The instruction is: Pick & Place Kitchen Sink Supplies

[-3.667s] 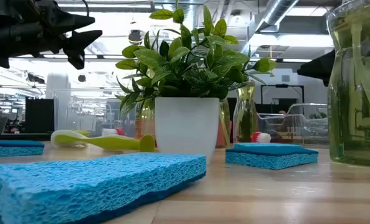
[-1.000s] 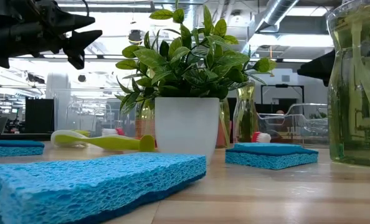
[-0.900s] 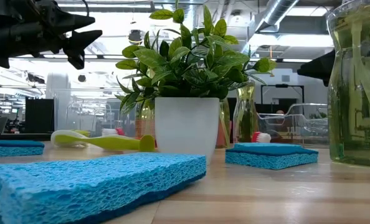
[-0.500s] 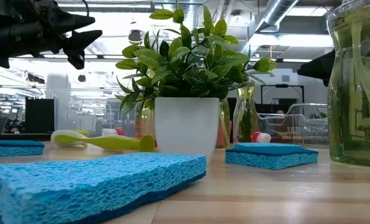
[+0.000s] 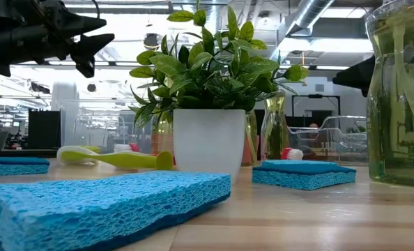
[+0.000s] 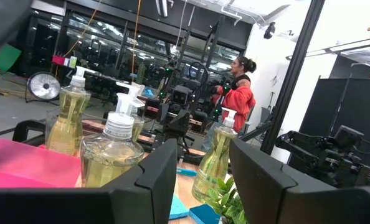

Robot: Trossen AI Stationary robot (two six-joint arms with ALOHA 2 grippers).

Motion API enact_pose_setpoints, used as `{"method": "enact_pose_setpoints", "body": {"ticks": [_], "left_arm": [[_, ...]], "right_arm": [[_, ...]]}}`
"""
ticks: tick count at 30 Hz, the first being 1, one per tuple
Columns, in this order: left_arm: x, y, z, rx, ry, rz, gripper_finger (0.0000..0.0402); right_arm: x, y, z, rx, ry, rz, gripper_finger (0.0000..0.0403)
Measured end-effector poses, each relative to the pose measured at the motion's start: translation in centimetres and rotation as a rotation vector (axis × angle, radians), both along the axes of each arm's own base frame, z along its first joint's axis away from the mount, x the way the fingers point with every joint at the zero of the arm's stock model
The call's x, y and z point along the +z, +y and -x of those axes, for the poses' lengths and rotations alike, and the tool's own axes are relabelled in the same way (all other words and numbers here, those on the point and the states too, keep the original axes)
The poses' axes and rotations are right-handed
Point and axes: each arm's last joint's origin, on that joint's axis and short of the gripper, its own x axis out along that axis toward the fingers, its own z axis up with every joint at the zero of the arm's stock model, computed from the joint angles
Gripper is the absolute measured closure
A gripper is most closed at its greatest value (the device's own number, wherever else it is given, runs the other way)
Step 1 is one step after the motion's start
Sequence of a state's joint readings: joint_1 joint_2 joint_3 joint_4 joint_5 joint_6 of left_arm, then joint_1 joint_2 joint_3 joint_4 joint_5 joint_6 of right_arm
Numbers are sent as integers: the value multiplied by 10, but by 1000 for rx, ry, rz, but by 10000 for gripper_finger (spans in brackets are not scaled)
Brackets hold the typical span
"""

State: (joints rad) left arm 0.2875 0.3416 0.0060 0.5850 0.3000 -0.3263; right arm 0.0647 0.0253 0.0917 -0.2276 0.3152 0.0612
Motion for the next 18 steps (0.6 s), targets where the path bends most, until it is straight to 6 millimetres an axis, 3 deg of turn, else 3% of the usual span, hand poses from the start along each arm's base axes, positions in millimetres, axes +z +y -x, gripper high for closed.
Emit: {"method": "enact_pose_setpoints", "body": {"ticks": [10,18], "left_arm": [[0,0,0,2,0,-6,252],[1,0,0,78,-16,-317,252]], "right_arm": [[0,0,0,0,0,0,294],[0,0,0,0,0,0,294]]}}
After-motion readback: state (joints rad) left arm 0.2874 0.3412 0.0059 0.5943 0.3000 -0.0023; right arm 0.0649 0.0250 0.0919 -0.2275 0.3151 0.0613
